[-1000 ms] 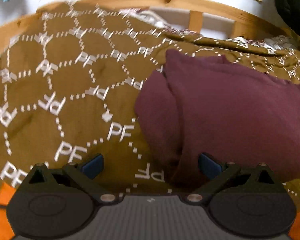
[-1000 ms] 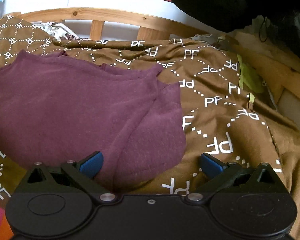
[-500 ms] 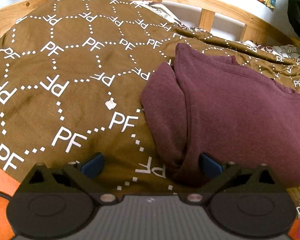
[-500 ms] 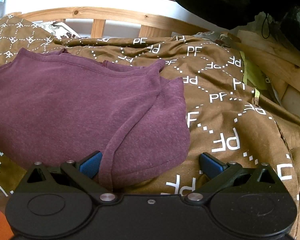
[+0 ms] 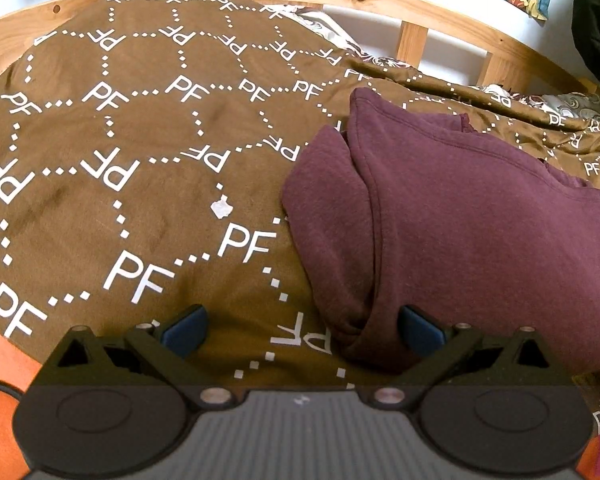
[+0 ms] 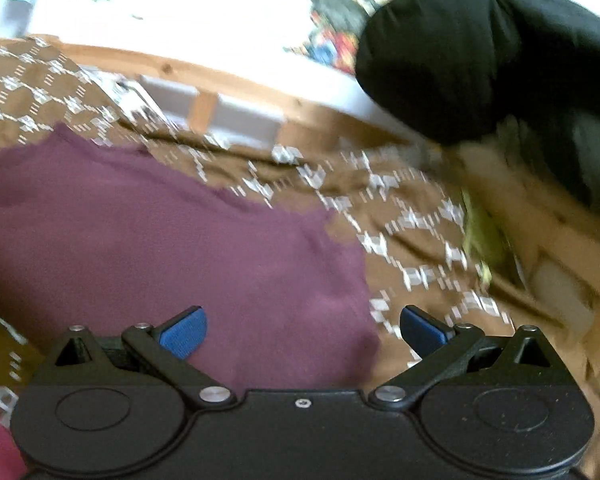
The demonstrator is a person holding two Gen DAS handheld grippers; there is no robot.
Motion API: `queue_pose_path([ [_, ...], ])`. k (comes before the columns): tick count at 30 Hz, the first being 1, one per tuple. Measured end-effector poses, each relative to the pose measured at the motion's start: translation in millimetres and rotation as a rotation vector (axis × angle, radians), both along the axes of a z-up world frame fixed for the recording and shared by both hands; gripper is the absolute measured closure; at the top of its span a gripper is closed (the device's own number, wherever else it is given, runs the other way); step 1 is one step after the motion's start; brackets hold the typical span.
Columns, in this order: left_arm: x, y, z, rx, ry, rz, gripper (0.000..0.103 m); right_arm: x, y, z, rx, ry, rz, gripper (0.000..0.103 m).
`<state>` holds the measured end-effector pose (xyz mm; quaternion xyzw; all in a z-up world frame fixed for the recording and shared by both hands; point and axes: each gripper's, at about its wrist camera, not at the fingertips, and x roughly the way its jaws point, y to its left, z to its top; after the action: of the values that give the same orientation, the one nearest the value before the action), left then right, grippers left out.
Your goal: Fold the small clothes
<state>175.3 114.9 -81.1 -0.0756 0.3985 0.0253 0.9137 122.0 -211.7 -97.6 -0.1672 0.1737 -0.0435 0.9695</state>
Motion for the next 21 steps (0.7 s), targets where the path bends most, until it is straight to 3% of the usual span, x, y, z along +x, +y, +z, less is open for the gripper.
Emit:
queue_pose_path([
  [3, 0, 0, 0, 0.0, -0.005, -0.003, 0.0, 0, 17, 8, 0.003, -0.033, 0.041, 0.001],
  [7, -1, -1, -1, 0.005, -0.008, -0.001, 0.0, 13, 41, 13, 0.048, 0.013, 0.089, 0.001],
  [14, 0, -1, -1, 0.005, -0.003, -0.004, 0.0, 20, 83, -6, -0.023, 0.103, 0.171, 0.001],
  [18, 1, -2, -1, 0.012, -0.001, -0.003, 0.0, 25, 75, -25, 0.074, 0.15, 0.164, 0.001],
  [21, 2, -2, -1, 0.013, 0.0, -0.002, 0.0, 25, 76, -25, 0.086, 0.151, 0.166, 0.001],
])
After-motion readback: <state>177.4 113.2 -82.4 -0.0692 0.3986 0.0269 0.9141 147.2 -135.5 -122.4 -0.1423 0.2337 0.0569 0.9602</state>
